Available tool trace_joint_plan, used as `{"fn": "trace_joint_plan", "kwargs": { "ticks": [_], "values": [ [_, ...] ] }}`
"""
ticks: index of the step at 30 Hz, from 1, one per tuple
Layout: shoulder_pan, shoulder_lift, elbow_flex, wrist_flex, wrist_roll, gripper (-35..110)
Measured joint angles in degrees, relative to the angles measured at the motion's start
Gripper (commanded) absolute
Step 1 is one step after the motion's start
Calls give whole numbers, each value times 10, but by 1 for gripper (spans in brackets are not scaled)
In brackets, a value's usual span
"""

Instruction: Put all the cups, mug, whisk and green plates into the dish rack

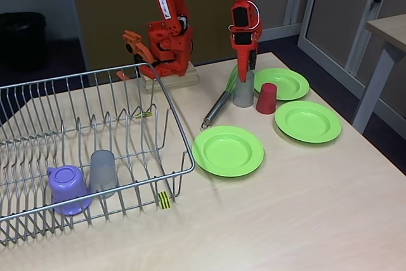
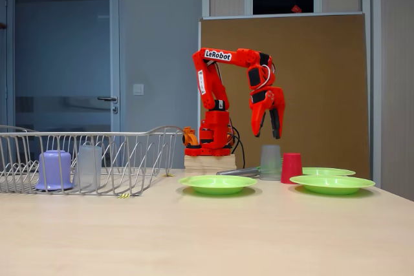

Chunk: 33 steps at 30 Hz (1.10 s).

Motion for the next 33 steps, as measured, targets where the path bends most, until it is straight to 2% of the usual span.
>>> {"fn": "trace_joint_plan", "kwargs": {
  "ticks": [11, 17, 23, 33],
  "values": [
    [-72, -14, 33, -69, 105, 40],
    [-73, -12, 91, -138, 99, 39],
    [-57, -8, 131, -160, 68, 37],
    [-40, 15, 175, -189, 49, 13]
  ]
}}
